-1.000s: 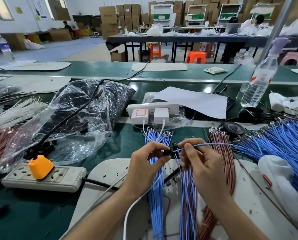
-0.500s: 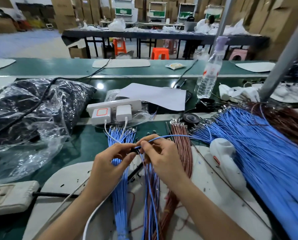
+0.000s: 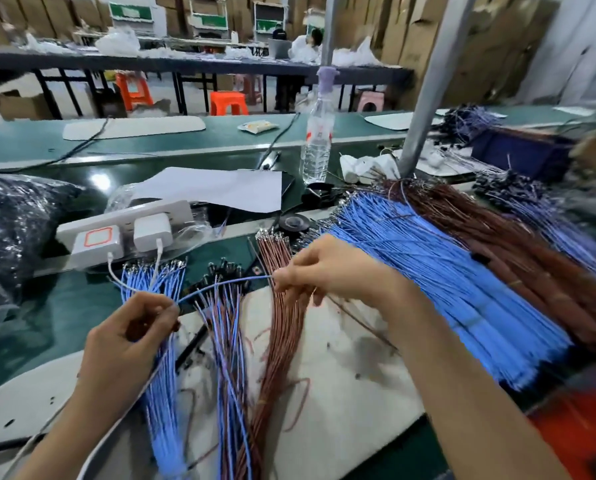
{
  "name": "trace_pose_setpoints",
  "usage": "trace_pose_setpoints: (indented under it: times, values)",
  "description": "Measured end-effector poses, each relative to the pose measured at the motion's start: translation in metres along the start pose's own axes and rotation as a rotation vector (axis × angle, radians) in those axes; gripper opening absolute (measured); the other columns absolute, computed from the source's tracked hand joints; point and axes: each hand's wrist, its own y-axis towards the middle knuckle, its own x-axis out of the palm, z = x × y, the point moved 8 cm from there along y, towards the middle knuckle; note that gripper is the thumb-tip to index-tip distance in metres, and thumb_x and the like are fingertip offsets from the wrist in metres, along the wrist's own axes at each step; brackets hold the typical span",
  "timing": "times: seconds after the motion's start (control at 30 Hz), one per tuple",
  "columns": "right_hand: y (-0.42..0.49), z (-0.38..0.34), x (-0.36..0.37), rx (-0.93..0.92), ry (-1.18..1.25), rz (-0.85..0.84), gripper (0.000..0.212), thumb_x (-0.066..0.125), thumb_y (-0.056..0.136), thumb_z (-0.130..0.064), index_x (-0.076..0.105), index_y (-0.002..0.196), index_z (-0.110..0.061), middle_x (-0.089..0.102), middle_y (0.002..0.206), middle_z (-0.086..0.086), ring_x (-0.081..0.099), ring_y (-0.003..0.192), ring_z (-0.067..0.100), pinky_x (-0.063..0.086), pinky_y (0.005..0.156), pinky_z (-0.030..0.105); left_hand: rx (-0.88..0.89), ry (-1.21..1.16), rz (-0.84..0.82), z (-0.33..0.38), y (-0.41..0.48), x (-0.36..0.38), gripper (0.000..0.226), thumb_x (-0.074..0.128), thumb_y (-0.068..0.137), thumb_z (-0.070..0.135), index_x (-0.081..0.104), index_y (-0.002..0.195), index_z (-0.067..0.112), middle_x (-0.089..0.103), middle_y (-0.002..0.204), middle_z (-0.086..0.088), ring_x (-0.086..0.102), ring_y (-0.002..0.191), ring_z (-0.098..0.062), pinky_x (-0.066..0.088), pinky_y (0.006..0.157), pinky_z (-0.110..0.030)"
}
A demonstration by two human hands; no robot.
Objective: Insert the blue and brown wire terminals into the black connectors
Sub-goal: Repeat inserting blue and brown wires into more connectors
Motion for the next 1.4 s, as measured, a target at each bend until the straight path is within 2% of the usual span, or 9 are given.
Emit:
trace_pose_setpoints:
  times: [0.1, 0.17, 0.23, 0.33, 0.5, 0.77, 0.9, 1.07, 1.4]
  values:
    - [-0.027, 0.008, -0.11, 0.057, -0.442, 0.543, 0.021, 0.068, 0.083, -0.013, 0.071, 0.103, -0.02, 0.069, 0.105, 0.004, 0.061, 0.094, 0.016, 0.045, 0.082, 0.027, 0.001, 0.039, -0.024, 0.002, 0.001, 0.006, 0.002, 0.062, 0.076, 0.038, 0.063, 0.077, 0.039, 0.067, 0.073, 0.011, 0.061, 0.065, -0.012, 0.043, 0.062, -0.01]
    - [-0.039, 0.041, -0.146, 0.339, -0.756, 0.568, 0.047, 0.062, 0.085, -0.015, 0.056, 0.131, -0.023, 0.048, 0.138, 0.01, 0.046, 0.123, 0.031, 0.037, 0.104, 0.035, -0.002, 0.043, -0.039, 0.003, 0.001, 0.008, 0.003, 0.062, 0.075, 0.037, 0.063, 0.077, 0.039, 0.068, 0.073, 0.012, 0.062, 0.065, -0.01, 0.044, 0.064, -0.011]
    - [-0.052, 0.075, -0.156, 0.535, -0.721, 0.554, 0.046, 0.057, 0.088, -0.013, 0.054, 0.133, -0.022, 0.047, 0.139, 0.013, 0.049, 0.119, 0.036, 0.042, 0.102, 0.042, -0.002, 0.042, -0.045, 0.004, 0.001, 0.009, 0.004, 0.063, 0.074, 0.036, 0.063, 0.077, 0.039, 0.068, 0.073, 0.012, 0.062, 0.066, -0.01, 0.045, 0.064, -0.014]
    - [-0.061, 0.083, -0.159, 0.461, -0.711, 0.757, 0.031, 0.061, 0.087, -0.004, 0.068, 0.114, -0.018, 0.061, 0.12, 0.015, 0.055, 0.108, 0.036, 0.046, 0.088, 0.037, -0.006, 0.046, -0.036, 0.007, -0.001, 0.009, 0.003, 0.063, 0.075, 0.035, 0.063, 0.076, 0.038, 0.067, 0.072, 0.01, 0.061, 0.063, -0.012, 0.045, 0.062, -0.016]
    - [-0.072, 0.084, -0.167, 0.42, -0.64, 0.968, 0.043, 0.06, 0.089, -0.003, 0.056, 0.129, -0.016, 0.052, 0.126, 0.021, 0.05, 0.11, 0.041, 0.044, 0.089, 0.042, 0.009, 0.093, -0.01, 0.012, -0.002, 0.008, 0.017, 0.069, 0.081, 0.013, 0.064, 0.076, 0.028, 0.066, 0.07, 0.009, 0.058, 0.058, -0.017, 0.045, 0.057, -0.021]
    - [-0.085, 0.086, -0.176, 0.491, -0.665, 1.069, 0.016, 0.06, 0.092, -0.008, 0.07, 0.101, -0.016, 0.067, 0.094, 0.015, 0.056, 0.095, 0.036, 0.035, 0.092, 0.045, -0.003, 0.076, -0.02, 0.013, -0.002, 0.008, 0.016, 0.069, 0.082, 0.013, 0.065, 0.075, 0.027, 0.066, 0.069, 0.005, 0.058, 0.057, -0.018, 0.046, 0.057, -0.026]
    - [-0.09, 0.065, -0.172, 0.266, -0.598, 1.132, 0.017, 0.056, 0.09, 0.002, 0.067, 0.099, -0.008, 0.064, 0.105, 0.021, 0.059, 0.093, 0.039, 0.049, 0.082, 0.047, -0.006, 0.047, -0.007, 0.014, -0.002, 0.008, 0.017, 0.069, 0.081, 0.013, 0.065, 0.073, 0.028, 0.067, 0.069, 0.005, 0.058, 0.058, -0.016, 0.045, 0.057, -0.023]
    - [-0.096, 0.049, -0.173, 0.11, -0.545, 1.242, 0.02, 0.058, 0.087, 0.006, 0.067, 0.099, -0.007, 0.061, 0.104, 0.019, 0.058, 0.091, 0.035, 0.045, 0.079, 0.037, -0.019, 0.037, -0.002, 0.009, -0.001, 0.007, 0.012, 0.067, 0.083, 0.015, 0.067, 0.076, 0.025, 0.068, 0.069, 0.004, 0.061, 0.061, -0.016, 0.046, 0.059, -0.02]
    - [-0.082, 0.085, -0.191, 0.216, -0.181, 0.911, 0.027, 0.063, 0.084, 0.006, 0.072, 0.093, -0.017, 0.069, 0.08, 0.004, 0.059, 0.067, 0.009, 0.042, 0.067, 0.019, -0.001, 0.023, -0.021, 0.012, -0.001, 0.008, 0.007, 0.061, 0.076, 0.035, 0.066, 0.08, 0.034, 0.066, 0.067, 0.004, 0.059, 0.061, -0.027, 0.046, 0.058, -0.031]
